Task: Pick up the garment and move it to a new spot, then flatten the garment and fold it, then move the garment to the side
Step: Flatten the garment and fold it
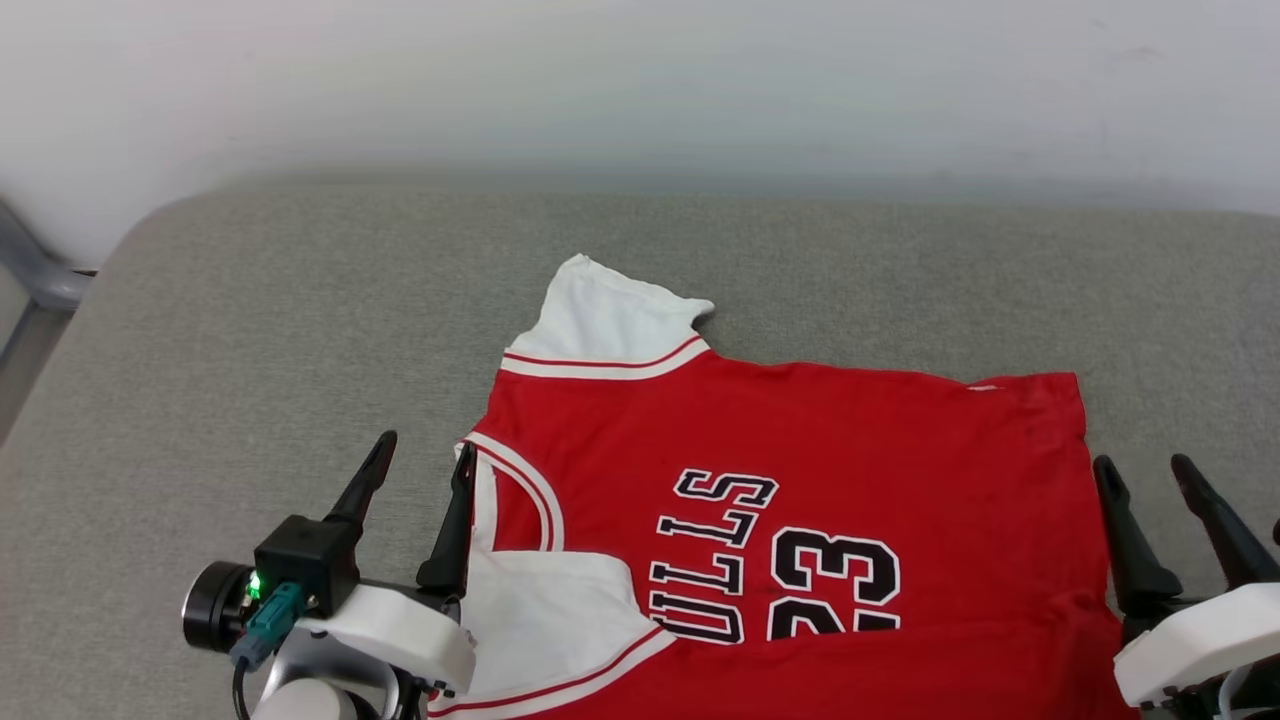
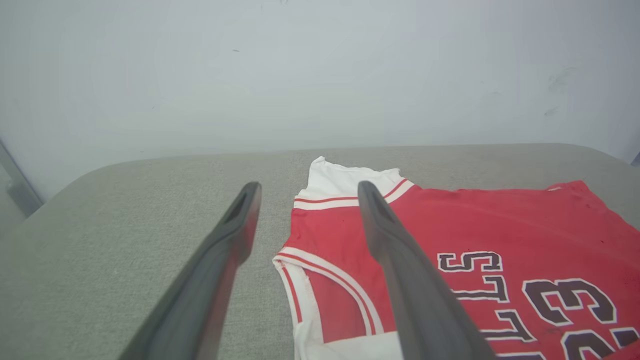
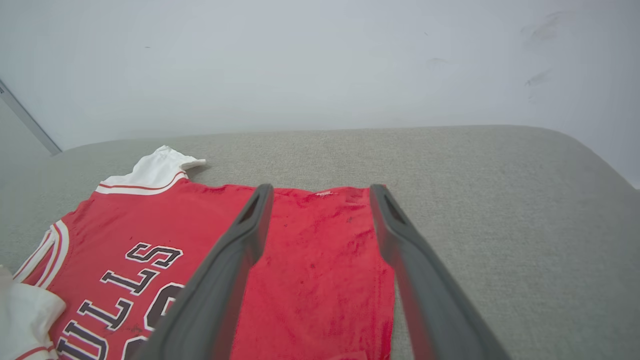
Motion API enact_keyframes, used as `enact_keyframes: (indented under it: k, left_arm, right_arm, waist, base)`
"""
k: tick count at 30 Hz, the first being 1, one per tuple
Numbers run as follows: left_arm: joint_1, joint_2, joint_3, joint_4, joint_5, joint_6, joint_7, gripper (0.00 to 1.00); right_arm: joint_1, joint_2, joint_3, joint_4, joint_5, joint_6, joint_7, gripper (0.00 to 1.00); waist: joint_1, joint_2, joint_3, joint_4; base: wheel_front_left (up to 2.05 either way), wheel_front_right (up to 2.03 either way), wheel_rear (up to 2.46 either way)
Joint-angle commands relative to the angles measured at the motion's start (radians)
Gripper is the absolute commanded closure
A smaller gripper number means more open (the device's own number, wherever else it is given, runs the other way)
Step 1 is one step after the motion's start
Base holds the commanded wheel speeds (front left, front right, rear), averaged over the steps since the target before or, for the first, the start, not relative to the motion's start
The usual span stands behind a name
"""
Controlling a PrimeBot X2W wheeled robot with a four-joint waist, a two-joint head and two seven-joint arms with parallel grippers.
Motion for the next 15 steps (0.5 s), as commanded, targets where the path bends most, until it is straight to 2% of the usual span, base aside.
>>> enact_keyframes:
  k: [1, 5, 9, 10, 13, 14, 15]
  left_arm:
    - [-0.015, 0.000, 0.004, 0.003, 0.007, -0.006, -0.008, 0.00]
    - [-0.083, 0.015, 0.002, 0.038, 0.017, -0.038, -0.004, 0.00]
    - [-0.216, 0.053, -0.006, 0.098, 0.026, -0.097, 0.070, 0.00]
    - [-0.362, 0.083, -0.011, 0.148, 0.031, -0.156, 0.153, 0.00]
    - [-0.515, 0.108, -0.017, 0.212, 0.027, -0.219, 0.251, 0.00]
    - [-0.657, 0.118, -0.025, 0.293, 0.014, -0.278, 0.357, 0.00]
    - [-0.698, 0.122, -0.031, 0.321, 0.010, -0.293, 0.396, 0.00]
  right_arm:
    - [-0.005, 0.015, 0.000, 0.003, 0.002, -0.001, -0.013, 0.00]
    - [-0.020, 0.041, 0.001, 0.015, -0.007, -0.001, -0.042, 0.00]
    - [-0.046, 0.054, 0.007, 0.004, 0.006, -0.001, -0.053, 0.00]
    - [-0.071, 0.053, 0.018, -0.009, 0.014, -0.001, -0.059, 0.00]
    - [-0.100, 0.044, 0.027, -0.016, 0.019, -0.001, -0.065, 0.00]
    - [-0.131, 0.040, 0.038, -0.009, 0.025, -0.001, -0.074, 0.00]
    - [-0.139, 0.038, 0.041, -0.006, 0.024, -0.001, -0.077, 0.00]
  waist:
    - [0.0000, 0.0000, 0.014, -0.012]
    - [0.0000, 0.0000, 0.054, -0.044]
    - [0.0000, 0.0000, 0.121, -0.082]
    - [0.0000, 0.0000, 0.181, -0.113]
    - [0.0000, 0.0000, 0.242, -0.141]
    - [0.0000, 0.0000, 0.294, -0.167]
    - [0.0000, 0.0000, 0.307, -0.176]
  base:
    - [0.00, 0.00, 0.00]
    - [0.00, 0.00, 0.00]
    - [0.00, 0.00, 0.00]
    - [0.00, 0.00, 0.00]
    - [0.00, 0.00, 0.00]
    - [0.00, 0.00, 0.00]
    - [0.00, 0.00, 0.00]
